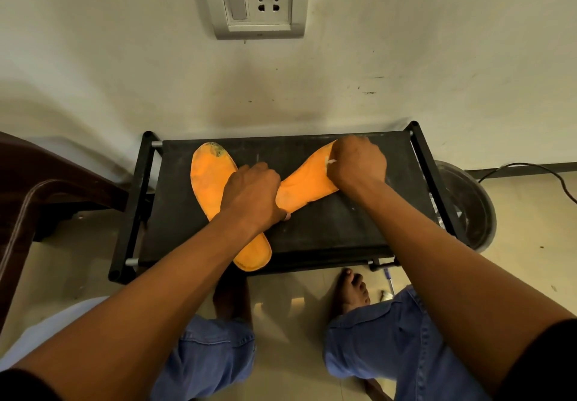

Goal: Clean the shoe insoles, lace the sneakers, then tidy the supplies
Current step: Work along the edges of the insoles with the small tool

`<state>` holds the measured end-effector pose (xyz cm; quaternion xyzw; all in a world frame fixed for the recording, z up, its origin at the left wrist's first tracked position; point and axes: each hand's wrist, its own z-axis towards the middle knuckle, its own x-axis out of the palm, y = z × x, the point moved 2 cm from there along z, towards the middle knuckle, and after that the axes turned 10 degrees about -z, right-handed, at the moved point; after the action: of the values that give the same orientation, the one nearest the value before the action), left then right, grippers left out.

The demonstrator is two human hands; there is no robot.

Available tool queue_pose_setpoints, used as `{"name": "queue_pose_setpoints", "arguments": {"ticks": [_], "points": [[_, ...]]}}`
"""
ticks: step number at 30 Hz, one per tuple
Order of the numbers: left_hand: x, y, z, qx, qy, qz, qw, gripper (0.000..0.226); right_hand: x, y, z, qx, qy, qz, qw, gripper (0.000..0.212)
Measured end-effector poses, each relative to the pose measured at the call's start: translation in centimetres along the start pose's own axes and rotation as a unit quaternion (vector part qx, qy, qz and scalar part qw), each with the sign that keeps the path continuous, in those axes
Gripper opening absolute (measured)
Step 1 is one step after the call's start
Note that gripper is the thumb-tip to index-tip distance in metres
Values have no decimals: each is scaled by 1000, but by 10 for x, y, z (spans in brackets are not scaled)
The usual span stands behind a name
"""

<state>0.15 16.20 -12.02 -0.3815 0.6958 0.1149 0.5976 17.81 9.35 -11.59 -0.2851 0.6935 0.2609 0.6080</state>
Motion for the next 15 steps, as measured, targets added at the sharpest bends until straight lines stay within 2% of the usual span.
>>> {"name": "queue_pose_setpoints", "arguments": {"ticks": [4,6,8,12,15], "points": [[-3,0,-1,0,4,-1,1000,54,9,27,-11,-116,51,27,992,19],[-3,0,-1,-4,6,-3,1000,54,11,35,-15,-142,59,12,988,21],[-2,1,-1,-5,7,-6,1000,56,8,33,-15,-121,35,-14,992,24],[-1,1,0,1,4,-10,1000,57,0,3,0,15,-23,-23,999,25],[0,0,0,5,-1,-9,1000,56,-2,-2,3,33,-19,-5,999,24]]}}
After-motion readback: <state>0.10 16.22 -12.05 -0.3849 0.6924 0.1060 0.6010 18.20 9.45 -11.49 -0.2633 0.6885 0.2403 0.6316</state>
